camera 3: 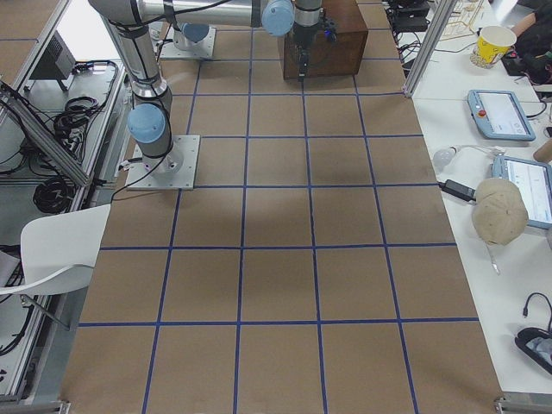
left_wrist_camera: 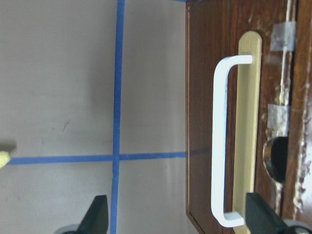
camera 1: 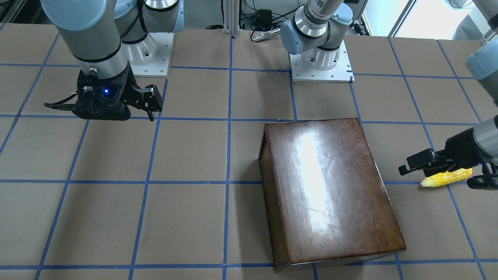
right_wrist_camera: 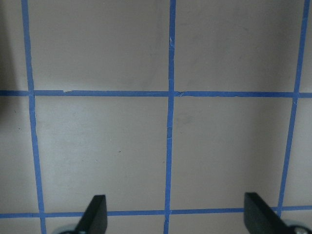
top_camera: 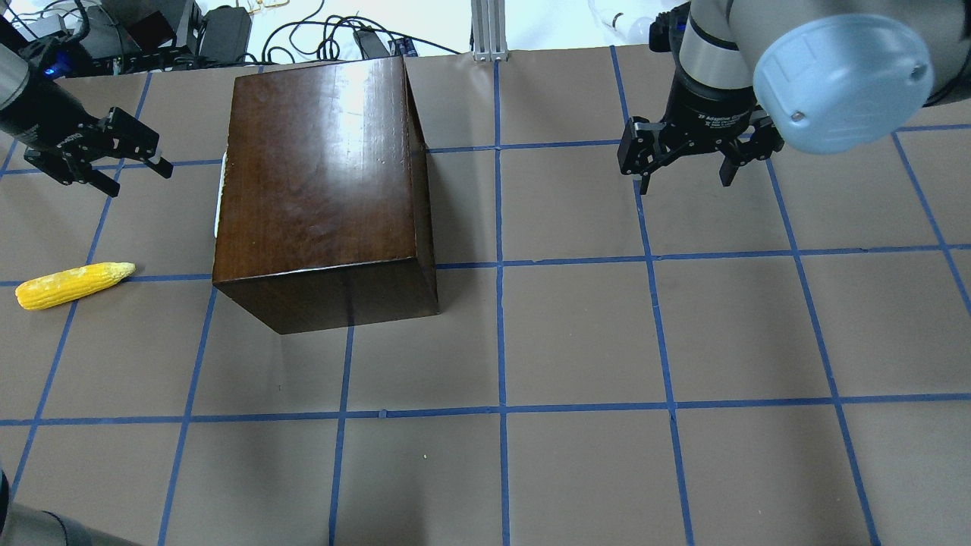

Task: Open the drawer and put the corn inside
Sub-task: 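Close the left gripper on the white drawer handle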

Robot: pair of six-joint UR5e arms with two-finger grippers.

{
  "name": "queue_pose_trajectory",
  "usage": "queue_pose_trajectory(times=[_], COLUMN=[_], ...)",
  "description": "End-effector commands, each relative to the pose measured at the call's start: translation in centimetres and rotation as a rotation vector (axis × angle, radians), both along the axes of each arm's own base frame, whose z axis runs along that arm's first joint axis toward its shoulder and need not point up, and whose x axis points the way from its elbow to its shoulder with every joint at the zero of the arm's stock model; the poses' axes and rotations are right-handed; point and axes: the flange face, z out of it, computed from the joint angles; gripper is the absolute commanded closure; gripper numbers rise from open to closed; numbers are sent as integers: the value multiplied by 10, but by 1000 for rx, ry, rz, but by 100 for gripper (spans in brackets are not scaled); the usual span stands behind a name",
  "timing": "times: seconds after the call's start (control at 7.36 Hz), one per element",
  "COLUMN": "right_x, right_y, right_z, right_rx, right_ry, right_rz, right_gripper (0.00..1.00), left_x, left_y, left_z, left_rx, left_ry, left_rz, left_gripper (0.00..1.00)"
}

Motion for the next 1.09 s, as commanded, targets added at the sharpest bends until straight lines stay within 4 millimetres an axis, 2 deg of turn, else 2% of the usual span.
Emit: queue_pose_trajectory(times=[0.0, 0.27, 0.95], right_x=[0, 0, 0], right_y=[0, 0, -1], right_z=[-2, -2, -2], right_rx=[3, 3, 5], right_ry=[1, 1, 1], right_rz=[0, 0, 0], right_gripper=[0, 0, 0], left_x=[-1, -3, -11], left_y=[-7, -3, -6], left_z=[-22, -38, -43], left_rx=[9, 42, 25], left_ry=[55, 67, 120], left_rz=[16, 27, 21], left_gripper=[0, 0, 0])
